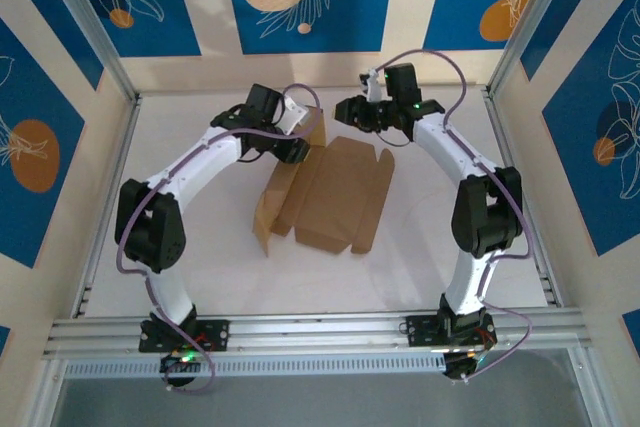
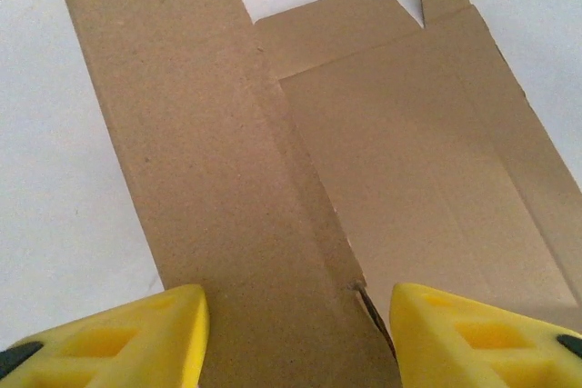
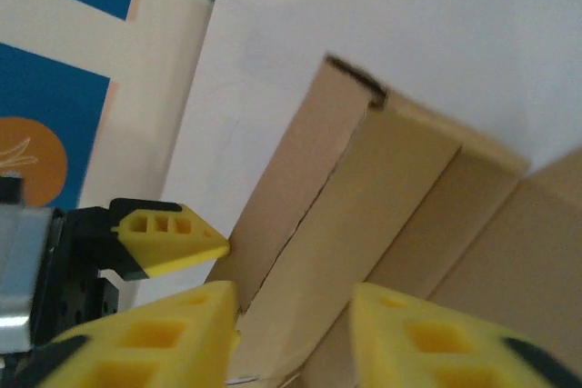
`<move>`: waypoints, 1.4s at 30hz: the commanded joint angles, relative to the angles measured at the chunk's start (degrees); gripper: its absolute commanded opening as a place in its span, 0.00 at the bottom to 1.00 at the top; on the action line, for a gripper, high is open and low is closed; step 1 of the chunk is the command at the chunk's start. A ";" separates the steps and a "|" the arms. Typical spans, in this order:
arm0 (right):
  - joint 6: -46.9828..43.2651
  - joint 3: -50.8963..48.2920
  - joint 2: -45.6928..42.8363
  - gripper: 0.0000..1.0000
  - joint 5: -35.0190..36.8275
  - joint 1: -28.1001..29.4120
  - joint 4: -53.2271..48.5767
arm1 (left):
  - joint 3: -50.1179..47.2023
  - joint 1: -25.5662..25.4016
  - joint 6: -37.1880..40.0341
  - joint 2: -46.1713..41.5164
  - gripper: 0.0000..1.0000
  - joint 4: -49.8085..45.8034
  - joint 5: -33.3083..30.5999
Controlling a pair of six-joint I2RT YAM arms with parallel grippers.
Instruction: Fold the paper box
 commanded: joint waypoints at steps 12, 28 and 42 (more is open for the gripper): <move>28.00 -1.77 7.95 0.44 -7.51 5.11 13.15 | -4.50 -1.63 4.46 -1.98 0.55 1.49 -1.34; 31.65 -10.53 6.64 0.24 -9.03 6.40 27.48 | -8.41 -0.11 -2.93 -9.15 0.59 8.46 2.06; 45.67 -18.29 -1.33 0.00 12.88 9.21 38.15 | -26.26 6.24 -13.31 -31.37 0.67 17.44 -12.34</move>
